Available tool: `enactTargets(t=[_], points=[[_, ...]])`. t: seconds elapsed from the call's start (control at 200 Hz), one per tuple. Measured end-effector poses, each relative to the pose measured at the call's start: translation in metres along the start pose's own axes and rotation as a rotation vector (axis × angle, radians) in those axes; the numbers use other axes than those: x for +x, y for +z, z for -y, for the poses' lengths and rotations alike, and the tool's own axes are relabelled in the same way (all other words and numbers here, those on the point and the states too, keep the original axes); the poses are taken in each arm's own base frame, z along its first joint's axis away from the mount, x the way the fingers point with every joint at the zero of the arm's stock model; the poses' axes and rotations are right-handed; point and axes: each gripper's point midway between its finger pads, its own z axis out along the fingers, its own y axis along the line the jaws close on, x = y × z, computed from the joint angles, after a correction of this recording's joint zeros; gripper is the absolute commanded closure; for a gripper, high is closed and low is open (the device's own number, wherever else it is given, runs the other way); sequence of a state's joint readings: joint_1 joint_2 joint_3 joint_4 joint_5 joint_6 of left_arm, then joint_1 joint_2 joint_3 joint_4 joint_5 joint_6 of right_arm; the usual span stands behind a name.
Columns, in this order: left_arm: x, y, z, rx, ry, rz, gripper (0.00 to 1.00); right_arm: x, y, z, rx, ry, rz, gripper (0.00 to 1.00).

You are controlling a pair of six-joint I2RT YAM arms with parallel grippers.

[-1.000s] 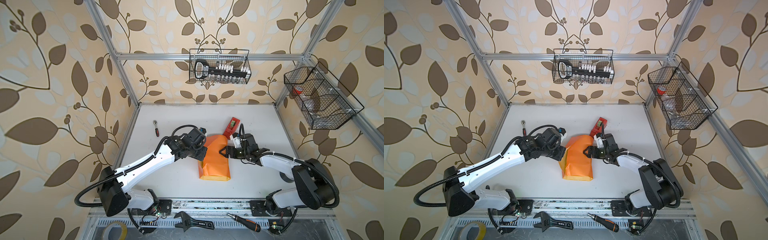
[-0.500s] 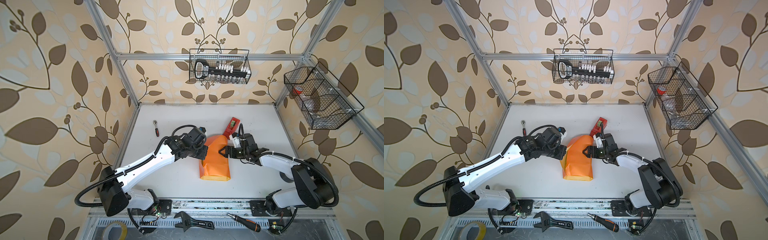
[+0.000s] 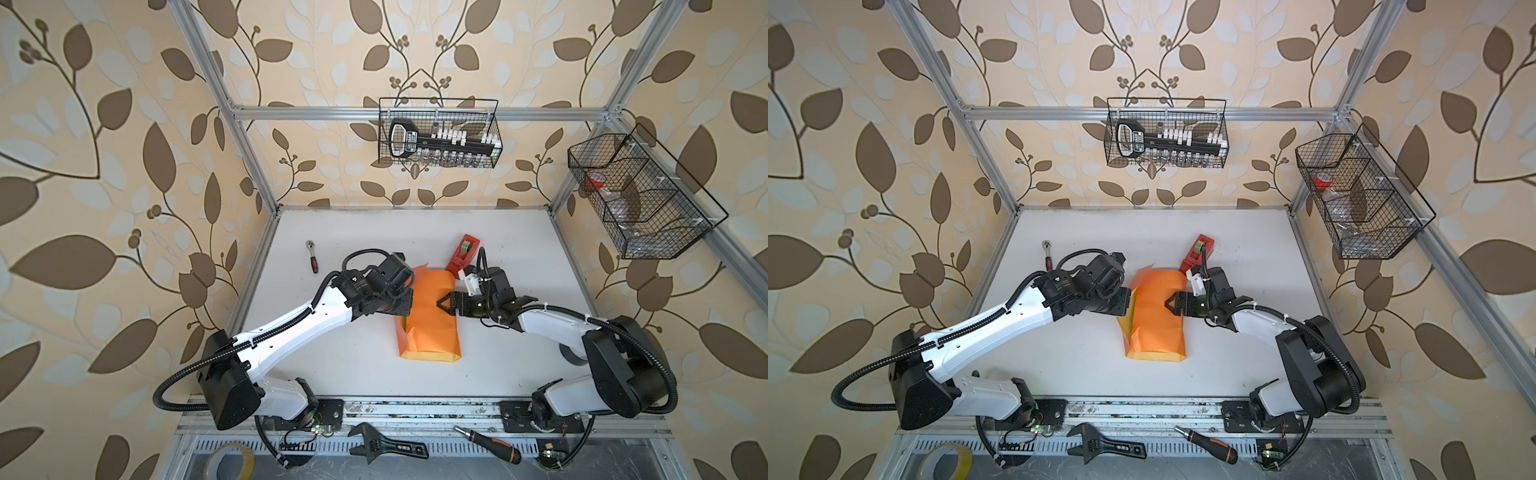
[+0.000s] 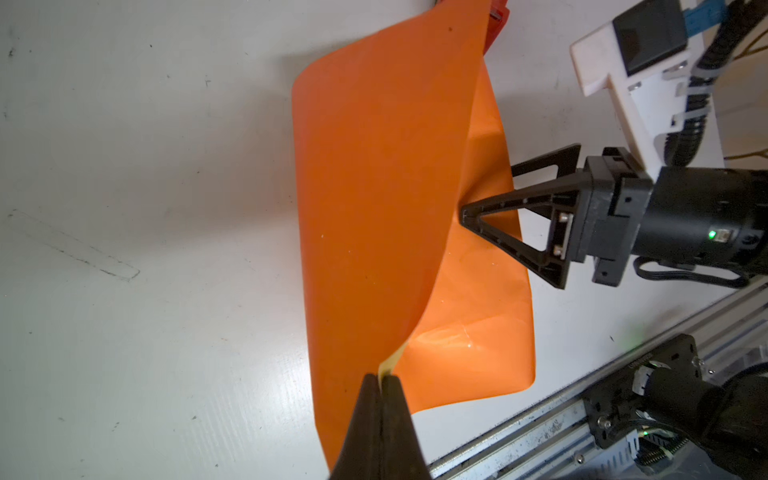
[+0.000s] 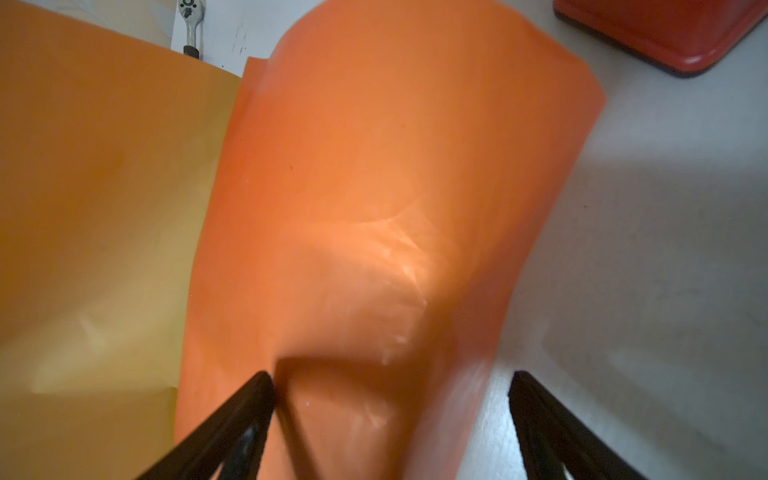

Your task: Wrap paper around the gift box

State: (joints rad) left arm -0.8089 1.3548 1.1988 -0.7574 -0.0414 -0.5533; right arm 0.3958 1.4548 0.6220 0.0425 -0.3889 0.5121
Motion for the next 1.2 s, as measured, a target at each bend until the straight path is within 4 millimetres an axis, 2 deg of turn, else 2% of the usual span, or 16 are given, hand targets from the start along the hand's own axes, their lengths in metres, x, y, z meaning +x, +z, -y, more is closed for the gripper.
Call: enactTargets(t=[0.155, 0.32, 0.705, 0.865, 0.935, 1.035, 1.13, 1.2], points=[[-0.006, 0.006, -0.030, -0.030, -0.081, 0.012, 0.91, 0.000, 0.000, 0.000, 0.000, 0.000, 0.000, 0.11], [0.007, 0.020, -0.064, -0.053, -0.175, -0.031, 0.84, 0.000, 0.000, 0.000, -0.001, 0.000, 0.000, 0.11], [0.032, 0.049, -0.113, -0.043, -0.358, -0.097, 0.67, 0.000, 0.002, -0.001, -0.005, -0.005, 0.001, 0.11], [0.035, 0.054, -0.128, -0.050, -0.404, -0.097, 0.57, 0.000, 0.002, -0.002, -0.009, -0.008, 0.001, 0.11], [0.033, 0.055, -0.132, -0.053, -0.409, -0.086, 0.51, 0.000, 0.003, -0.003, -0.010, -0.008, 0.001, 0.11], [0.033, 0.058, -0.134, -0.057, -0.413, -0.079, 0.47, 0.000, 0.003, -0.003, -0.012, -0.010, 0.001, 0.11], [0.033, 0.062, -0.138, -0.071, -0.411, -0.071, 0.48, 0.000, 0.003, -0.003, -0.014, -0.010, 0.001, 0.11], [0.034, 0.065, -0.141, -0.086, -0.412, -0.072, 0.54, 0.000, 0.004, -0.003, -0.015, -0.010, 0.001, 0.11]])
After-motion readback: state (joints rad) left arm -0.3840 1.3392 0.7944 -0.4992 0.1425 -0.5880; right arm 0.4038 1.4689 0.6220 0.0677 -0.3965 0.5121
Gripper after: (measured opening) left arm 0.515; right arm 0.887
